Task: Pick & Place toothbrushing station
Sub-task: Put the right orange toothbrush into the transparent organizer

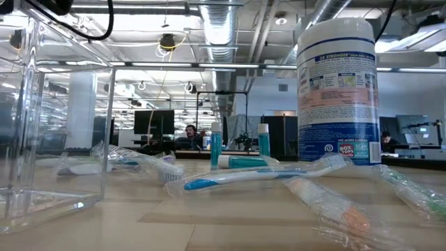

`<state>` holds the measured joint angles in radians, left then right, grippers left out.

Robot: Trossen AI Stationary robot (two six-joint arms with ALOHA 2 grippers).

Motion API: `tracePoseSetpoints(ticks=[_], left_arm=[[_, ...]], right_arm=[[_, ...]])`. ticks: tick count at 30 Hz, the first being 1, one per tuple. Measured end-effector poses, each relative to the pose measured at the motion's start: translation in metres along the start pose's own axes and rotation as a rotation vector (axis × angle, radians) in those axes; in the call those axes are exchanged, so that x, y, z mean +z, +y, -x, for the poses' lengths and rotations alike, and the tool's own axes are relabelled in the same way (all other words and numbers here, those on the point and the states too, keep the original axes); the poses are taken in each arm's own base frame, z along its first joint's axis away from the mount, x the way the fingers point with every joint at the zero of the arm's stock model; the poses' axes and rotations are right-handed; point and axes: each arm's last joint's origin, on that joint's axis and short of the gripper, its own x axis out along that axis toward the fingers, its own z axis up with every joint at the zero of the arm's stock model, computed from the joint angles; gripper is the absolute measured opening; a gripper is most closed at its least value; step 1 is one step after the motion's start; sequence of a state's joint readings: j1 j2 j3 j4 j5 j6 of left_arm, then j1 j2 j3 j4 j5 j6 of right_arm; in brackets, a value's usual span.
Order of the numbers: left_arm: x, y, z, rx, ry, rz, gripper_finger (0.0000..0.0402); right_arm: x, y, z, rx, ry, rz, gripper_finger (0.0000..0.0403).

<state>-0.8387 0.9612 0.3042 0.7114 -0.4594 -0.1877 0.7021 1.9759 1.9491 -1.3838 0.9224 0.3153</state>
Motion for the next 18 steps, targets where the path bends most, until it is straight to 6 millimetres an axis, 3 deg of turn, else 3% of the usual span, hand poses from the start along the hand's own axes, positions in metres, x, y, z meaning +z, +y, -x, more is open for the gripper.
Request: tracePoseSetpoints(ticks=[18], left_arm=[[-0.033,-0.021,-0.009,0.000,0.074,-0.038,0.0014]], right_arm=[[0.000,0.000,0.000,0.007,0.000,-0.004,0.0082]])
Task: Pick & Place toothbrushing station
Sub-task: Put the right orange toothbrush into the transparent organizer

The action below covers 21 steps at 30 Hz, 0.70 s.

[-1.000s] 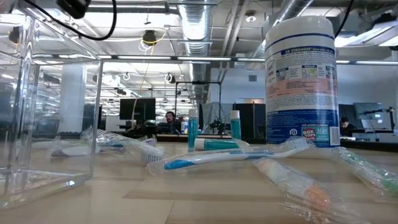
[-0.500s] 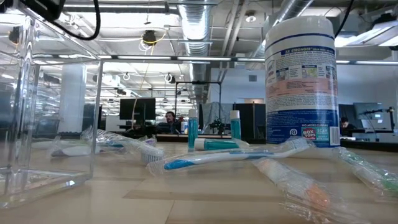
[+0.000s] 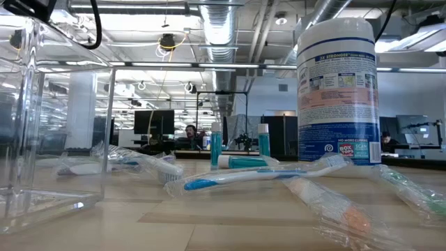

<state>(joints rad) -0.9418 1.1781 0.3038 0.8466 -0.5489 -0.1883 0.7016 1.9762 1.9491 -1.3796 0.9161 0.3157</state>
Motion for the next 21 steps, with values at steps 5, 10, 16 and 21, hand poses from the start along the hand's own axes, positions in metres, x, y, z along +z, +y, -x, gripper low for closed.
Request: tracePoseSetpoints(ticks=[5,10,16,21], left_arm=[[-0.007,-0.005,-0.002,-0.005,0.009,-0.009,0.0014],[-0.015,-0.008,-0.005,0.001,0.019,-0.019,0.0014],[-0.025,-0.011,-0.008,-0.004,0.035,-0.033,0.0012],[-0.031,-0.015,-0.009,-0.012,0.046,-0.038,0.0013]], right_arm=[[0.000,-0.001,-0.001,-0.002,0.003,-0.003,0.0082],[0.000,-0.001,-0.001,-0.002,0.003,-0.003,0.0082],[0.000,-0.001,-0.002,0.000,0.004,-0.003,0.0082],[0.000,-0.001,-0.001,0.001,0.004,-0.003,0.0082]])
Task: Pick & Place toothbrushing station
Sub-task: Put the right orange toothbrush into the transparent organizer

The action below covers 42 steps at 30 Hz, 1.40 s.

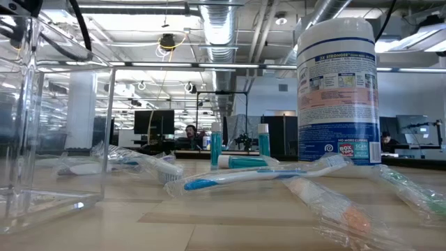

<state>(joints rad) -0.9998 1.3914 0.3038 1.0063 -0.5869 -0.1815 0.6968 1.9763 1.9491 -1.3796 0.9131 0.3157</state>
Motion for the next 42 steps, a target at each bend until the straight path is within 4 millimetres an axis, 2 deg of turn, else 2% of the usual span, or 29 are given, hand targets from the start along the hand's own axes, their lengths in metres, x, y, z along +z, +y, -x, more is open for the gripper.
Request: tracePoseSetpoints(ticks=[14,27,42], left_arm=[[-0.013,-0.009,0.002,0.054,0.019,-0.019,0.0014],[-0.021,-0.008,0.000,0.080,0.041,-0.017,0.0015],[-0.030,0.000,0.007,0.110,0.061,0.039,0.0016]], right_arm=[[0.000,-0.001,-0.002,-0.003,0.008,0.011,0.0082],[0.000,-0.001,-0.002,-0.004,0.008,0.011,0.0082],[0.000,-0.001,-0.002,-0.004,0.009,0.014,0.0082]])
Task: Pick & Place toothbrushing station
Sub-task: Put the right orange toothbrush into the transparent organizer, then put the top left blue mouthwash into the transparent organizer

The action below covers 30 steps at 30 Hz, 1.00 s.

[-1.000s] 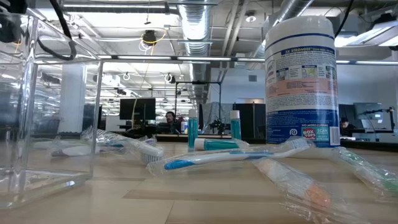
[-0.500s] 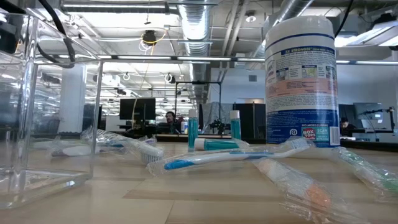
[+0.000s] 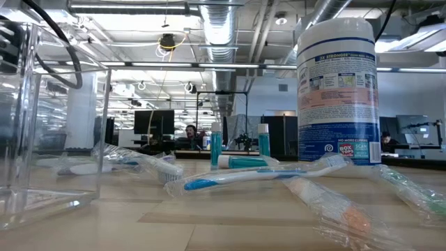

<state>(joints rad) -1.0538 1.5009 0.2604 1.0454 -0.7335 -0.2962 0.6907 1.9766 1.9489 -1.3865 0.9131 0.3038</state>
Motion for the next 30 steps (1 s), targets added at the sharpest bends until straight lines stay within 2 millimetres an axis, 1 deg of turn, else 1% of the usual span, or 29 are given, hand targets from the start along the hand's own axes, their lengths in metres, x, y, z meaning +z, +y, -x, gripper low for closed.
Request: tracePoseSetpoints(ticks=[4,8,17,22,25,30], left_arm=[[0.000,0.000,0.000,0.000,0.000,0.000,0.0021],[-0.001,0.000,0.000,0.001,0.004,-0.003,0.0036],[0.000,0.000,0.000,-0.001,0.003,-0.011,0.0090],[0.006,0.000,0.002,-0.010,-0.021,-0.002,0.0119],[0.011,0.000,0.003,-0.016,-0.038,0.002,0.0131],[0.011,0.000,0.003,-0.021,-0.037,0.001,0.0141]], right_arm=[[0.000,0.000,0.000,0.000,0.000,0.000,0.0082],[0.000,0.000,0.000,0.000,0.000,0.000,0.0082],[0.000,0.000,0.000,0.001,-0.002,-0.005,0.0082],[0.000,0.000,0.000,0.000,-0.002,-0.005,0.0082],[0.000,0.000,0.000,0.001,-0.002,-0.006,0.0082],[0.000,0.000,0.000,0.001,-0.002,-0.006,0.0082]])
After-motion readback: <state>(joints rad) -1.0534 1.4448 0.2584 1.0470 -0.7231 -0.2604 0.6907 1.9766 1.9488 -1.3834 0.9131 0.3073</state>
